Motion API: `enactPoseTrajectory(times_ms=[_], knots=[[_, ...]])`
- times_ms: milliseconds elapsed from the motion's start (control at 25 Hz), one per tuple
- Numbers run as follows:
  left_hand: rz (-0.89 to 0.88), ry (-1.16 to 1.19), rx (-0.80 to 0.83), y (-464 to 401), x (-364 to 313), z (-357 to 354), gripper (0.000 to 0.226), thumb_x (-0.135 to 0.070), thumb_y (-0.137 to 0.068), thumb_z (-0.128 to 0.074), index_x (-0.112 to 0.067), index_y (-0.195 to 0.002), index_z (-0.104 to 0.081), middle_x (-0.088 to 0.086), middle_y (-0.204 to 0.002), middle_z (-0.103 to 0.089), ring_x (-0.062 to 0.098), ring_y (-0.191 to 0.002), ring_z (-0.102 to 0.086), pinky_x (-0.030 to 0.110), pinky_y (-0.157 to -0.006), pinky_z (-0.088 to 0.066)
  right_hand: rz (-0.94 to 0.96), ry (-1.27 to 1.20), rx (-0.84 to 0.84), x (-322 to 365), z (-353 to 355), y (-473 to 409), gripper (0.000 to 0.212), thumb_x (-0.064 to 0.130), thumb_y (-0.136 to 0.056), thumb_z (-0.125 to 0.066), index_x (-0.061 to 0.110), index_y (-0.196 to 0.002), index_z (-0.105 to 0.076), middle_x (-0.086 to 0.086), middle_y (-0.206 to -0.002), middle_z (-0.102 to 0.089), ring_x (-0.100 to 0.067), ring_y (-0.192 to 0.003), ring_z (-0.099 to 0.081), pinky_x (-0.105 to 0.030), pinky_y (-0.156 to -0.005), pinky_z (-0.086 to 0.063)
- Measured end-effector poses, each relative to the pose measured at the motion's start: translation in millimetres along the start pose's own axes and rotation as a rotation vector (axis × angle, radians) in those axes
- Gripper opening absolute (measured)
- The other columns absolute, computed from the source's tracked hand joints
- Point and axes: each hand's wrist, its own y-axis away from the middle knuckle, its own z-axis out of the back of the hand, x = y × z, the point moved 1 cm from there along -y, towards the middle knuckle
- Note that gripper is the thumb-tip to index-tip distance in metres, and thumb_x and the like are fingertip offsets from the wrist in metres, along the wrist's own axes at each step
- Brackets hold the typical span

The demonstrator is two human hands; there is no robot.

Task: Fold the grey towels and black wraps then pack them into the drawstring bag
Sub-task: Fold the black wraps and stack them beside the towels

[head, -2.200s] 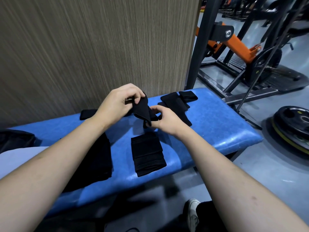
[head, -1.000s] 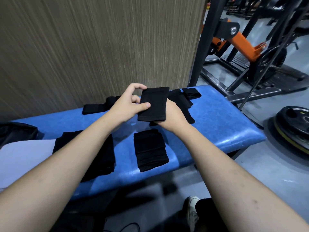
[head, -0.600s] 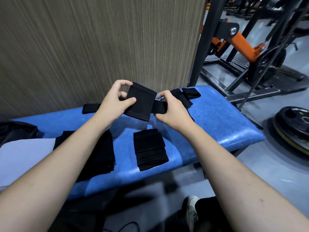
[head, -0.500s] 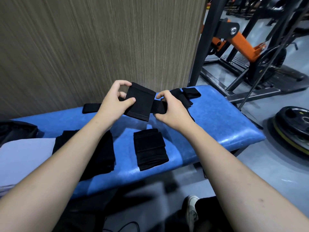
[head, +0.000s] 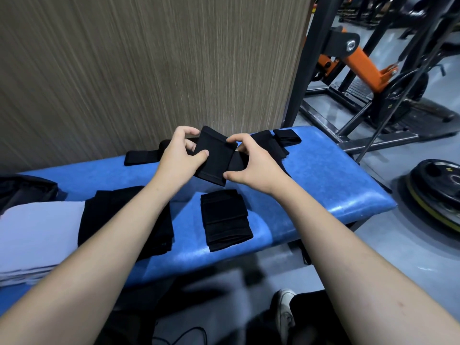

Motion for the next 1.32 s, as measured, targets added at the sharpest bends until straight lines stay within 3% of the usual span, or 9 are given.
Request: enactPoseTrajectory(times_ms=[120, 240, 360, 480, 640, 840, 1080, 1200, 1320], knots=[[-0.009, 0.010, -0.001, 1, -1, 0, 0.036, -0.016, -0.086, -0.069, -0.029, -0.115, -0.052, 0.004, -0.088, -0.066, 0.019, -0.087, -0.067, 0.040, -0.081, -0.054, -0.027, -0.113, -0.006, -1, -1, 0, 0.060, 0.016, -0.072, -0.084, 0.028, -0.124, -0.055, 0.011, -0.101, -0.057, -0.005, -0.092, -0.060, -0.013, -0.080, -0.047], [-0.033, 0.022, -0.011, 1, -1, -1, 0.031, -0.014, -0.085, -0.067, -0.029, -0.109, -0.054, -0.004, -0.095, -0.069, 0.012, -0.094, -0.067, 0.044, -0.085, -0.056, -0.093, -0.264, -0.084, 0, -1, 0, 0.039, 0.024, -0.081, -0.075, 0.028, -0.116, -0.057, -0.003, -0.097, -0.065, -0.021, -0.075, -0.068, -0.032, -0.059, -0.051], [-0.014, 0.101, 0.074, 2, 0, -4, 0.026, -0.009, -0.089, -0.064, -0.019, -0.110, -0.054, -0.003, -0.094, -0.074, 0.017, -0.093, -0.070, 0.044, -0.088, -0.056, -0.129, -0.436, -0.115, 5, 0, 1, 0.023, 0.023, -0.094, -0.062, 0.018, -0.116, -0.056, -0.016, -0.099, -0.070, -0.030, -0.063, -0.068, -0.032, -0.049, -0.047], [0.023, 0.207, 0.120, 4, -3, -8, 0.016, -0.016, -0.098, -0.058, -0.015, -0.114, -0.056, 0.000, -0.091, -0.075, 0.017, -0.085, -0.070, 0.032, -0.081, -0.055, -0.119, -0.414, -0.114, 6, -1, 2, 0.018, 0.023, -0.098, -0.057, 0.016, -0.115, -0.057, -0.009, -0.102, -0.074, -0.034, -0.064, -0.070, -0.033, -0.049, -0.049], [0.120, 0.387, 0.156, 8, -12, -6, 0.026, -0.030, -0.101, -0.055, -0.010, -0.118, -0.054, 0.008, -0.100, -0.070, 0.018, -0.074, -0.069, 0.034, -0.070, -0.059, -0.072, -0.256, -0.090, 1, -6, 0, 0.013, 0.018, -0.093, -0.063, 0.019, -0.106, -0.066, 0.003, -0.106, -0.070, -0.029, -0.068, -0.070, -0.030, -0.054, -0.048], [0.062, 0.320, 0.221, 12, -11, -5, 0.040, -0.008, -0.088, -0.072, -0.012, -0.121, -0.050, 0.006, -0.098, -0.074, 0.015, -0.080, -0.070, 0.037, -0.073, -0.060, 0.022, -0.125, -0.106, 1, -11, -1, 0.017, 0.018, -0.085, -0.076, 0.021, -0.101, -0.071, 0.010, -0.098, -0.055, 0.004, -0.070, -0.055, -0.017, -0.066, -0.043], [0.051, 0.303, 0.197, 12, -14, 0, 0.045, 0.006, -0.086, -0.063, -0.018, -0.122, -0.052, 0.007, -0.098, -0.074, 0.012, -0.075, -0.067, 0.024, -0.065, -0.052, 0.066, -0.097, -0.078, 5, -6, -2, 0.030, 0.002, -0.088, -0.066, 0.021, -0.111, -0.073, 0.000, -0.102, -0.048, -0.005, -0.071, -0.049, -0.016, -0.075, -0.044], [0.082, 0.328, 0.180, 15, -17, 6, 0.045, 0.009, -0.086, -0.053, -0.017, -0.122, -0.053, 0.004, -0.081, -0.068, 0.004, -0.055, -0.056, 0.016, -0.055, -0.044, 0.038, -0.100, -0.104, 5, -2, 3, 0.031, 0.010, -0.088, -0.070, 0.025, -0.114, -0.070, 0.000, -0.105, -0.043, -0.012, -0.073, -0.047, -0.011, -0.081, -0.042], [0.101, 0.289, 0.218, 22, -18, 12, 0.041, 0.009, -0.084, -0.048, -0.019, -0.113, -0.056, 0.004, -0.073, -0.062, 0.005, -0.054, -0.052, 0.015, -0.053, -0.042, -0.058, -0.175, 0.014, 3, 4, 14, 0.030, 0.013, -0.087, -0.073, 0.027, -0.114, -0.067, 0.001, -0.108, -0.052, -0.011, -0.073, -0.049, -0.015, -0.078, -0.043]])
